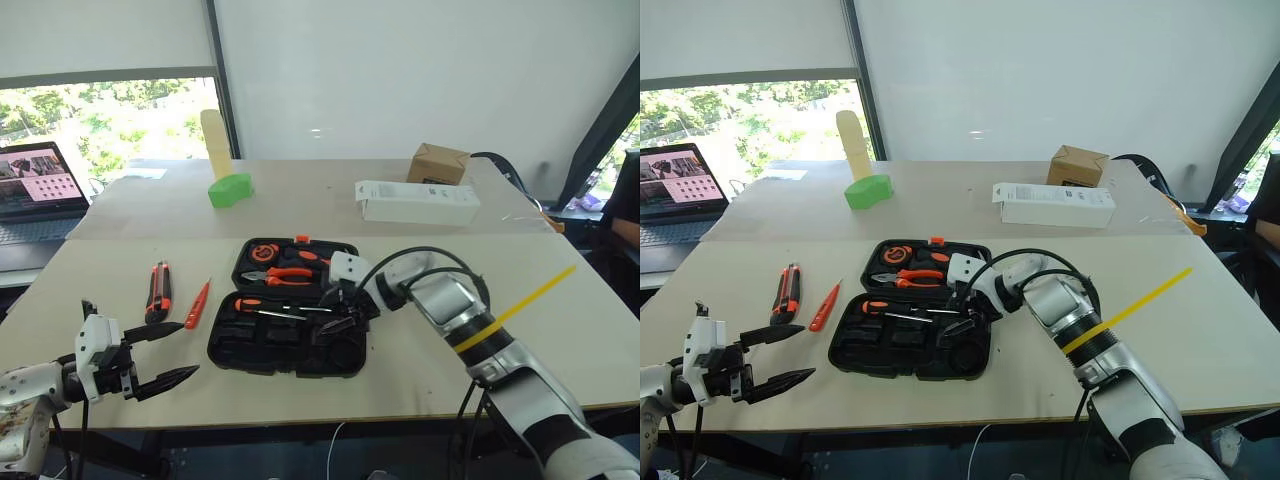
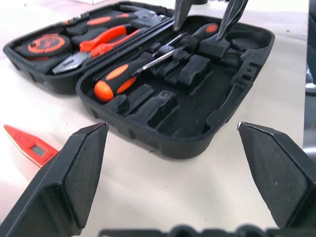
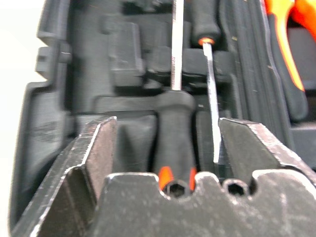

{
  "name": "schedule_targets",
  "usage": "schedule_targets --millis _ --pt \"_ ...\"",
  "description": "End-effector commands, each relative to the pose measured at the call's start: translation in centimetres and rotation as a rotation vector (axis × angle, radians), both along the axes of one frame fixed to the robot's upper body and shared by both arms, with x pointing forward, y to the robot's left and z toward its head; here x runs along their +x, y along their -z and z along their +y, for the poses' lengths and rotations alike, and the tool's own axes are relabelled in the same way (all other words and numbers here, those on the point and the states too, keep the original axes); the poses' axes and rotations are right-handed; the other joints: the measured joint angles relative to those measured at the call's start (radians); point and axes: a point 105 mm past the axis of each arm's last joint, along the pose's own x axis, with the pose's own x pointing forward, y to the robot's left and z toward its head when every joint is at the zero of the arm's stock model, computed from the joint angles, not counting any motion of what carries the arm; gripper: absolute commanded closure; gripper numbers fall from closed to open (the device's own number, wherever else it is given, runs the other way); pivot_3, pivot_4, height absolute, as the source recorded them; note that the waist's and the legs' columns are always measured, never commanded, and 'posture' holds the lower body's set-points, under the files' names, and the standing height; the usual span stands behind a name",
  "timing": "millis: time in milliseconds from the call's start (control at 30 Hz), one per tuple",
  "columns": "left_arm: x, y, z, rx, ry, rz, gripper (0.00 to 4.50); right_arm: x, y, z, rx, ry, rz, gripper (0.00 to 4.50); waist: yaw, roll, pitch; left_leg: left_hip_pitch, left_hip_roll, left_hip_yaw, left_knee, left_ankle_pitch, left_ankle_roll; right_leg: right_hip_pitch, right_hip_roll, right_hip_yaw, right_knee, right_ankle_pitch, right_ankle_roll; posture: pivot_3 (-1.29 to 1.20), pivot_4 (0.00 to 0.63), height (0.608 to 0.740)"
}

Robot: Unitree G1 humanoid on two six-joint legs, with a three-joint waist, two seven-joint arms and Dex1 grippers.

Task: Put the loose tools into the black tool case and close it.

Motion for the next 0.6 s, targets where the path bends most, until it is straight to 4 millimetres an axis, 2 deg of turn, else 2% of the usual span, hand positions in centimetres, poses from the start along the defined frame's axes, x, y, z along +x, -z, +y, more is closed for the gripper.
schedule_targets --millis 33,100,400,600 --pt "0.1 -0.7 0.1 0.014 0.001 -0.041 0.0 0.0 -3.2 1.0 0.106 -0.03 -0.09 0.94 -0.002 0.0 0.0 0.0 0.0 0.0 0.0 0.0 0.0 0.0 0.0 0.0 0.0 0.0 0.0 0.0 0.15 0.74" --pt "0.1 -0.7 0.0 0.012 0.003 -0.042 0.0 0.1 -2.4 1.0 0.09 -0.032 -0.113 1.41 -0.003 0.0 0.0 0.0 0.0 0.0 0.0 -0.001 0.002 0.0 0.0 0.0 0.0 0.0 0.0 0.0 0.15 0.74" --pt "0.0 -0.5 -0.2 0.014 0.015 -0.038 0.0 0.6 1.2 1.5 0.002 -0.005 -0.118 4.48 -0.004 0.0 0.0 0.0 0.0 0.0 0.0 -0.002 0.003 0.0 0.0 0.0 0.0 0.0 0.0 0.0 0.15 0.74" --pt "-0.4 -0.4 0.3 0.018 -0.002 -0.036 0.0 0.8 3.5 2.2 -0.024 0.022 -0.073 4.48 -0.012 0.0 0.0 0.003 0.001 0.0 0.0 -0.002 0.003 0.002 0.0 0.0 -0.001 0.0 0.0 0.0 0.15 0.74"
